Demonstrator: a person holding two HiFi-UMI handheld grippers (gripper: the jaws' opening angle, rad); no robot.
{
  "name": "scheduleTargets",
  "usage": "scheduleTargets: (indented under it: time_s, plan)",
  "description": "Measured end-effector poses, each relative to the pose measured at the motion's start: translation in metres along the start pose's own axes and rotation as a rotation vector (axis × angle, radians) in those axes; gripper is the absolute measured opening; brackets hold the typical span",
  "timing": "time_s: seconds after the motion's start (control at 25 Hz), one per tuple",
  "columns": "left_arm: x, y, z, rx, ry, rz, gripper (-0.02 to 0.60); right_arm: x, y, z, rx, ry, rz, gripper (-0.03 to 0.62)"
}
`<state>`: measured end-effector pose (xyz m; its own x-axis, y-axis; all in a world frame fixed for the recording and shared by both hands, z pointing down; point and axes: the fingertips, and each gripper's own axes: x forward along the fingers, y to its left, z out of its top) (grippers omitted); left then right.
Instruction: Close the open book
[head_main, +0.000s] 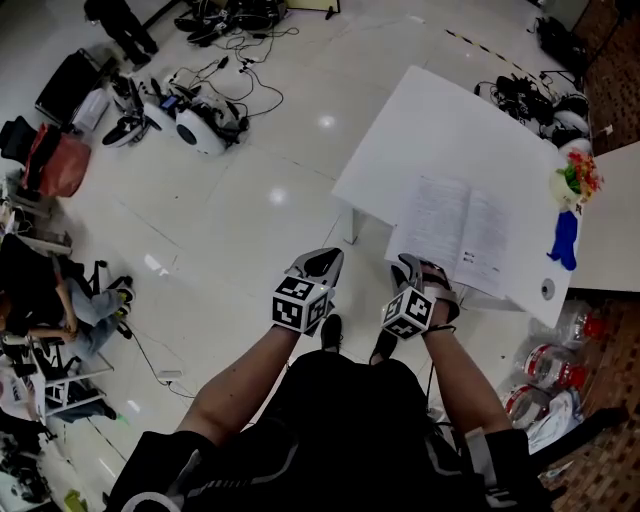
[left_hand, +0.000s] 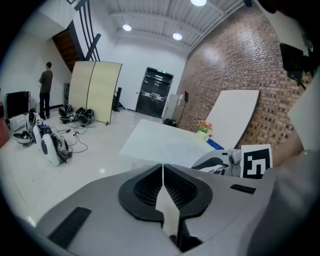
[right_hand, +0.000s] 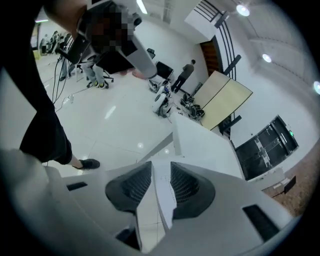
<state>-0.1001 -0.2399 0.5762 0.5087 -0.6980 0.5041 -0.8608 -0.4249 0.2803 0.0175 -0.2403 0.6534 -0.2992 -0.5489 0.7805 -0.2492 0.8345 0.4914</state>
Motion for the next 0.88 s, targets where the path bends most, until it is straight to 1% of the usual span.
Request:
scheduleTargets:
  time_s: [0.08,0.2,0.36,0.56,0.68,0.88]
  plan:
    - [0.001,0.006,-0.004,-0.004,0.012,0.005,0.009,0.01,0.006,0.001,-0.036,0.038,0.006,0.08]
    - [0.005,0.014,-0.013,-0.004,0.034,0.006,0.009,0.022,0.008,0.001,-0.063,0.079,-0.009,0.08]
    - [0.012,0.019,-0.029,-0.008,0.071,0.005,0.009,0.034,0.011,0.001,-0.113,0.108,-0.035,0.08]
    - [0.007,0.021,-0.037,-0.013,0.089,0.006,0.009,0.048,0.012,-0.004,-0.166,0.158,-0.07,0.08]
    - [0.002,0.021,-0.039,-0.017,0.091,0.008,0.009,0.048,0.009,-0.004,-0.169,0.155,-0.1,0.078]
    - [-0.001,0.02,-0.038,-0.012,0.085,-0.001,0.009,0.045,0.006,-0.002,-0.133,0.132,-0.131,0.077]
